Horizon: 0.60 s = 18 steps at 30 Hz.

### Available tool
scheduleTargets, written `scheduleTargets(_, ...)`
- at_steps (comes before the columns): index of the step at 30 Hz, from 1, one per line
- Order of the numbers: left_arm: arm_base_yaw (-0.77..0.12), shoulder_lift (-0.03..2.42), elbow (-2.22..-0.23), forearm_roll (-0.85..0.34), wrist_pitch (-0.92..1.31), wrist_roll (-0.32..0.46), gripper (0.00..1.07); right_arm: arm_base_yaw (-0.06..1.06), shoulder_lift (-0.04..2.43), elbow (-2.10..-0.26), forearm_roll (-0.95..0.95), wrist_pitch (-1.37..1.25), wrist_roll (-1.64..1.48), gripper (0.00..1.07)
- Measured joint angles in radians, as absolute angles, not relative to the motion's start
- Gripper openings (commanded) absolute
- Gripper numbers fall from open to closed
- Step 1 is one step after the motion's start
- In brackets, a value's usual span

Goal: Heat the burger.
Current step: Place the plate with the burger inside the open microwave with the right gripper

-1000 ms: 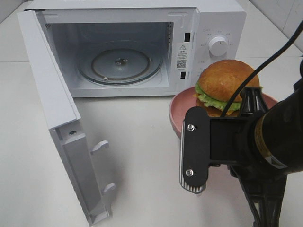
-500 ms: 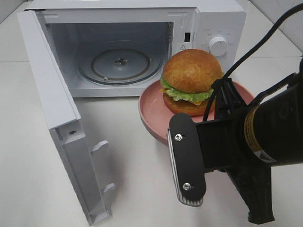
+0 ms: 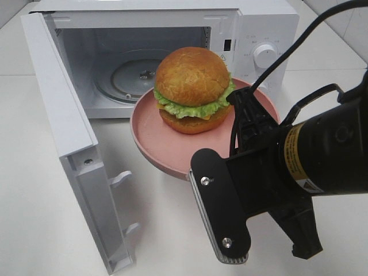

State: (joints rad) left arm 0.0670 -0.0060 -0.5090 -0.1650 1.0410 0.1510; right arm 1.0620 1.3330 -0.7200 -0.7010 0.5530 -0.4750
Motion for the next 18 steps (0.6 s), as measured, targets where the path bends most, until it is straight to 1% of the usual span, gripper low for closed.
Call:
scheduleTargets(4,0.067,-0.006,-0.509,-0.165,1.041,0.151,0.98,1.061,1.333,-0.720,-0.701,0.534,-0.498,0.01)
scheduleTargets(7,0.067,-0.006,-0.509,-0.165,1.041,0.151,0.98,1.030,1.333,-0.720,-0.682,0.487,-0.546,0.01)
scheduleTargets(8,0.067,-0.006,-0.509,-0.165,1.041,0.151,0.98,0.999,1.333,-0.720,-0.648,0.459,-0.587,0.01)
scheduleTargets(12,0.067,-0.006,-0.509,-0.165,1.041,0.151,0.98,0.957,1.333,-0.720,-0.593,0.433,-0.671,0.01)
scheduleTargets(14,0.067,-0.006,-0.509,-0.165,1.041,0.151,0.98,0.910,1.333,-0.720,-0.533,0.416,-0.776,0.00)
scheduleTargets(18,0.067,-0.006,-0.509,-0.165,1.041,0.151,0.98,0.874,1.333,-0.717,-0.468,0.392,-0.884,0.00)
